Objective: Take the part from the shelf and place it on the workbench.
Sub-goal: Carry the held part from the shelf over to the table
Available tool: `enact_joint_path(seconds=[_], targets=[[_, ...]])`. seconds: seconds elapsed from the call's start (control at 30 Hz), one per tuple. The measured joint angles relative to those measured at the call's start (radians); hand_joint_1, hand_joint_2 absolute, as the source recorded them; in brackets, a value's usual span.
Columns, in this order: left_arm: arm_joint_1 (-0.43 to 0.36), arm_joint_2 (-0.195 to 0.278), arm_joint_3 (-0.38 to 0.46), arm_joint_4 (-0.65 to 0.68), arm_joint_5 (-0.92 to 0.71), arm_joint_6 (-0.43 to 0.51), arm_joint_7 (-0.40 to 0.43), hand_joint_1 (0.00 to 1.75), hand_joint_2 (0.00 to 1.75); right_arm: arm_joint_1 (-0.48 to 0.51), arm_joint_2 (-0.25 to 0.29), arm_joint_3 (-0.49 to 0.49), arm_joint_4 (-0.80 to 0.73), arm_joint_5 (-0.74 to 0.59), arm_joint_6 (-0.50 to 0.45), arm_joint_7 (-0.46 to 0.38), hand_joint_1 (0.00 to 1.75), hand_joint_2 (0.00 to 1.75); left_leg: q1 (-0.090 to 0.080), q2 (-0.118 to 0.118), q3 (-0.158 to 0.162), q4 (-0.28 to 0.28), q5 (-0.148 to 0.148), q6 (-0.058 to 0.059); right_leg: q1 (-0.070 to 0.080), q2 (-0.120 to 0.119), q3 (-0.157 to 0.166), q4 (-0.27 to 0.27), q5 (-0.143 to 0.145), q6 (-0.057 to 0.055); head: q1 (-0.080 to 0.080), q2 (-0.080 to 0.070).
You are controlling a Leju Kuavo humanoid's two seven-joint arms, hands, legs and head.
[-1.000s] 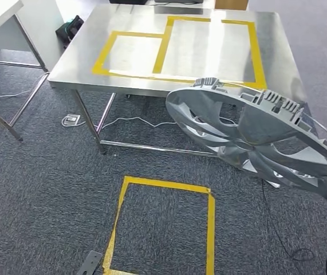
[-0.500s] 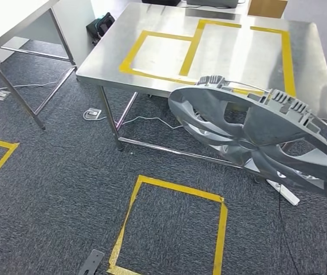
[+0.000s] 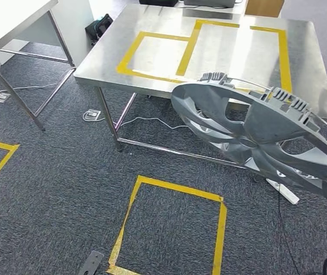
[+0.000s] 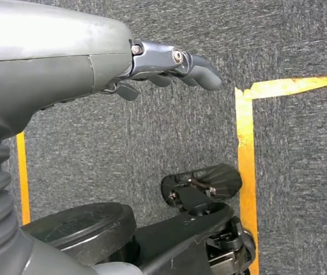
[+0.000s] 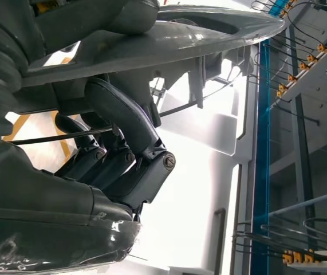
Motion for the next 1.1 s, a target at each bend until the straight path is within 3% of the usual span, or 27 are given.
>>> enact_joint_path(seconds=[0.1,0.17,0.27,0.3,0.33,0.37,0.43,0.5,0.63,0.7,0.77,0.8,0.83,0.87,0.9,0.97,1.03,1.1], targets=[[0.0,0.0,0.0,0.0,0.0,0.0,0.0,0.0,1.75,0.0,0.0,0.0,0.0,0.0,0.0,0.0,1.75,1.75,-0.001,0.0,0.0,0.0,0.0,0.0,-0.001,0.0,0.0,-0.001,0.0,0.001,0.0,0.0],[0.0,-0.001,0.0,0.0,0.0,0.001,0.0,0.0,1.75,0.001,0.001,0.0,-0.001,0.0,0.0,0.0,1.75,1.75,0.004,0.006,0.007,-0.013,0.008,-0.001,-0.001,-0.002,-0.016,0.029,-0.021,0.01,0.003,0.0],[0.001,-0.002,0.0,0.0,0.0,0.003,0.0,0.0,1.75,0.003,0.001,0.0,-0.002,0.0,0.0,-0.001,1.75,1.75,0.011,0.02,0.015,-0.026,0.013,0.0,-0.002,-0.003,-0.106,0.21,-0.11,0.028,0.006,0.0],[0.002,-0.002,0.0,0.0,0.0,0.003,0.0,0.0,1.75,0.005,0.001,0.0,-0.002,0.0,0.0,-0.001,1.75,1.75,0.011,0.025,0.015,-0.026,0.011,0.0,-0.003,-0.004,-0.129,0.254,-0.121,0.032,0.006,0.0],[0.003,-0.002,0.0,0.0,0.0,0.003,0.0,0.0,1.75,0.006,0.001,0.0,-0.002,0.0,0.0,-0.001,1.75,1.75,0.012,0.029,0.016,-0.025,0.009,-0.002,-0.004,-0.005,-0.136,0.263,-0.114,0.036,0.006,0.0],[0.003,-0.003,0.0,0.0,0.0,0.003,0.0,0.0,1.75,0.007,0.002,0.0,-0.002,0.0,0.0,-0.001,1.75,1.75,0.014,0.033,0.018,-0.023,0.007,-0.005,-0.006,-0.008,-0.12,0.228,-0.088,0.039,0.006,0.0],[0.004,-0.002,0.0,0.0,0.0,0.003,0.0,0.0,1.75,0.007,0.002,0.0,-0.002,0.0,0.0,-0.001,1.75,1.75,0.015,0.041,0.022,-0.016,-0.001,-0.015,-0.009,-0.03,-0.052,0.095,-0.024,0.046,0.008,0.0],[0.004,-0.001,0.0,0.0,0.0,0.003,0.0,0.0,1.75,0.006,0.002,0.0,-0.002,0.0,-0.001,-0.002,1.75,1.75,0.011,0.047,0.023,-0.006,-0.01,-0.027,-0.01,-0.044,-0.006,0.008,0.002,0.036,0.008,0.0],[0.005,0.001,0.0,0.0,0.0,0.003,0.0,0.0,1.75,0.008,0.002,0.0,-0.003,0.001,-0.002,-0.001,1.75,1.75,0.011,0.058,0.019,0.008,-0.024,-0.044,-0.009,-0.022,-0.006,0.005,0.002,-0.001,0.005,0.0],[0.004,0.001,0.0,0.0,0.0,0.003,0.0,0.0,1.75,0.007,0.002,0.0,-0.003,0.001,-0.002,-0.001,1.75,1.75,0.013,0.054,-0.012,0.08,-0.069,-0.054,-0.011,-0.012,-0.006,0.004,0.004,-0.014,0.002,0.0],[0.005,0.001,0.0,0.0,0.0,0.003,0.0,0.0,1.75,0.007,0.002,0.0,-0.003,0.001,-0.002,-0.002,1.75,1.75,0.014,0.052,-0.076,0.213,-0.131,-0.058,-0.011,-0.001,-0.007,0.004,0.004,-0.018,0.0,0.0],[0.006,0.001,0.0,0.0,0.0,0.003,0.0,0.0,1.75,0.007,0.002,0.0,-0.003,0.001,-0.002,-0.002,1.75,1.75,0.014,0.051,-0.104,0.266,-0.146,-0.058,-0.011,0.007,-0.007,0.004,0.004,-0.019,0.001,0.0],[0.006,0.0,0.0,0.0,0.0,0.003,0.0,0.0,1.75,0.008,0.002,0.0,-0.003,0.001,-0.002,-0.002,1.75,1.75,0.015,0.051,-0.117,0.288,-0.142,-0.056,-0.011,0.015,-0.007,0.004,0.004,-0.019,0.0,0.0],[0.006,0.0,0.0,0.0,0.0,0.003,0.0,0.0,1.75,0.008,0.002,0.0,-0.003,0.001,-0.002,-0.002,1.75,1.75,0.015,0.049,-0.113,0.272,-0.12,-0.054,-0.011,0.024,-0.007,0.004,0.004,-0.019,0.001,0.0],[0.006,0.0,0.0,0.0,0.0,0.003,0.0,0.0,1.75,0.008,0.002,0.0,-0.003,0.001,-0.002,-0.002,1.75,1.75,0.016,0.043,-0.091,0.222,-0.086,-0.051,-0.011,0.033,-0.006,0.004,0.004,-0.018,0.001,0.0],[0.006,0.0,0.0,0.0,0.0,0.003,0.0,0.0,1.75,0.007,0.002,0.0,-0.003,0.001,-0.002,-0.001,1.75,1.75,0.021,0.007,-0.031,0.089,-0.028,-0.044,-0.01,0.051,-0.008,0.006,0.003,-0.013,0.001,0.0],[0.006,0.0,0.0,0.0,0.0,0.002,0.0,0.0,1.75,0.006,0.002,0.0,-0.003,0.001,-0.002,-0.001,1.75,1.75,0.023,-0.019,0.001,0.019,-0.015,-0.041,-0.011,0.068,-0.013,0.005,0.003,-0.001,0.001,0.0],[0.005,0.0,0.0,0.0,0.0,0.0,0.0,0.0,1.75,0.008,0.002,0.0,-0.002,0.001,-0.002,-0.002,1.75,1.75,0.021,-0.01,0.005,0.012,-0.017,-0.035,-0.015,0.081,-0.017,-0.003,0.007,0.013,0.001,0.0]])
